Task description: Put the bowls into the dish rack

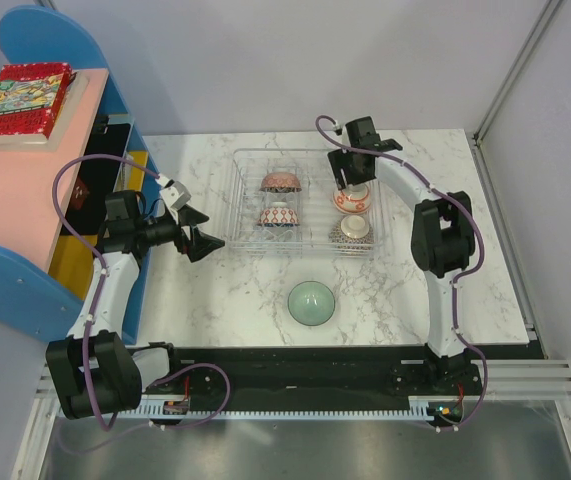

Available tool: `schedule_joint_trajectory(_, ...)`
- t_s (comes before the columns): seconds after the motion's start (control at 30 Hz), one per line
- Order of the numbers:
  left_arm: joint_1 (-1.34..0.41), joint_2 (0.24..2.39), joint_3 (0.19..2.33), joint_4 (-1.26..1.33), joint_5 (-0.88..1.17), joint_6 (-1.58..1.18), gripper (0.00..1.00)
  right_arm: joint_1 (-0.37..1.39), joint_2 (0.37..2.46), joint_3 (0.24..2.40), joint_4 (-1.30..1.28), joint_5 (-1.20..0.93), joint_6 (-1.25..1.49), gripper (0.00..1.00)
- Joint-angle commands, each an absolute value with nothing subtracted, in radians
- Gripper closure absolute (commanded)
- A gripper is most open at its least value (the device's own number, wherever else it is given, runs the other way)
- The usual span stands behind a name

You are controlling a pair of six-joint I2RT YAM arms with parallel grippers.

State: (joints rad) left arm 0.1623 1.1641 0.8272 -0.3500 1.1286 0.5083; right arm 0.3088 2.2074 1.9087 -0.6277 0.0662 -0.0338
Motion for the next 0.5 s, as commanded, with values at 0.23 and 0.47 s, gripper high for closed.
schedule_joint_trajectory(0.23,0.170,1.147,0.822,-0.350,1.163,0.540,0.00,0.295,2.138,1.870,-0.678,0.081,-0.017,0.28)
schedule_joint_trajectory(0.47,0.169,1.149,0.822,-0.350,1.163,0.541,0.00,0.295,2.103,1.875,-0.716,0.086,-0.032,0.21)
